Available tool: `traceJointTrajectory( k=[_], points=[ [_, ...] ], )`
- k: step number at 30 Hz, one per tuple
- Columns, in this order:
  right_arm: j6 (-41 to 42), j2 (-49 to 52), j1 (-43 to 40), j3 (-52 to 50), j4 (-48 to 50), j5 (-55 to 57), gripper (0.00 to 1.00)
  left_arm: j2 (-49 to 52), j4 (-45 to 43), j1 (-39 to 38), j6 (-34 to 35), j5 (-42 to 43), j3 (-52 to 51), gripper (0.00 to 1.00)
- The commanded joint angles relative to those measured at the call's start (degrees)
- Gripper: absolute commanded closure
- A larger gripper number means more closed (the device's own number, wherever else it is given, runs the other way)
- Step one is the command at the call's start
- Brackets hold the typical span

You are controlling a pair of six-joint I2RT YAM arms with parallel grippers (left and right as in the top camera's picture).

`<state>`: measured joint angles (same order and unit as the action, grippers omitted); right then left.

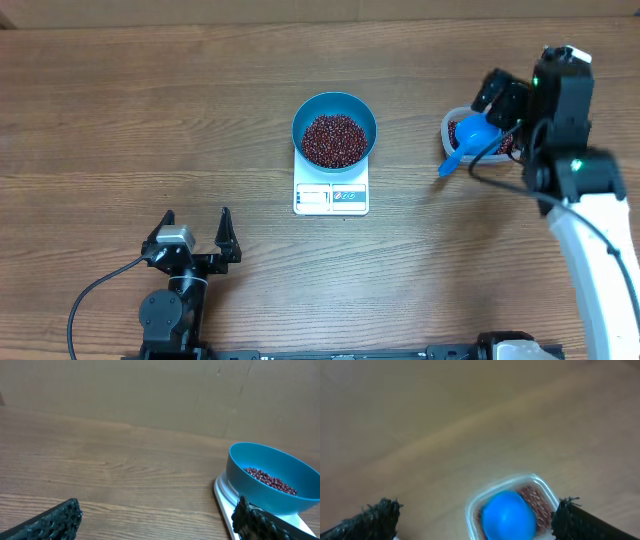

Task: Scoop item into bowl and weigh 150g on scale

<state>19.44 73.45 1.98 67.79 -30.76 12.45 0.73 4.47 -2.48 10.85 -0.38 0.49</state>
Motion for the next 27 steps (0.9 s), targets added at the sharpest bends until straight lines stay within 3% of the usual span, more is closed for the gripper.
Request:
traceJointTrajectory(
  k=[1, 6, 7, 11, 18, 27],
  points=[
    [0.0, -6.5, 0.3, -9.9, 12.1, -1.6, 0.00, -0.5, 0.0, 0.4, 1.0, 0.9, -0.2, 0.00],
    [-3.0, -12.7, 0.3, -22.4, 31.6, -2.4, 0.00, -0.5, 0.0, 0.4, 1.0, 0.9, -0.2, 0.00],
    [-5.6, -15.2, 0.3, -27.4, 39.8, -4.3, 0.00, -0.5, 0.0, 0.4, 1.0, 0.9, -0.2, 0.00],
    [-9.1, -21.0, 0.3, -38.1, 52.7, -8.6, 0.00, -0.5, 0.0, 0.4, 1.0, 0.9, -0.2, 0.00],
    [-9.1, -31.7, 0.3, -54.6, 61.2, -9.0, 0.00, -0.5, 0.0, 0.4, 1.0, 0.9, -0.2, 0.00],
    [-9.1, -45.9, 0.3, -67.5, 59.3, -9.6, 0.00, -0.5, 0.0, 0.4, 1.0, 0.9, -0.2, 0.00]
  ],
)
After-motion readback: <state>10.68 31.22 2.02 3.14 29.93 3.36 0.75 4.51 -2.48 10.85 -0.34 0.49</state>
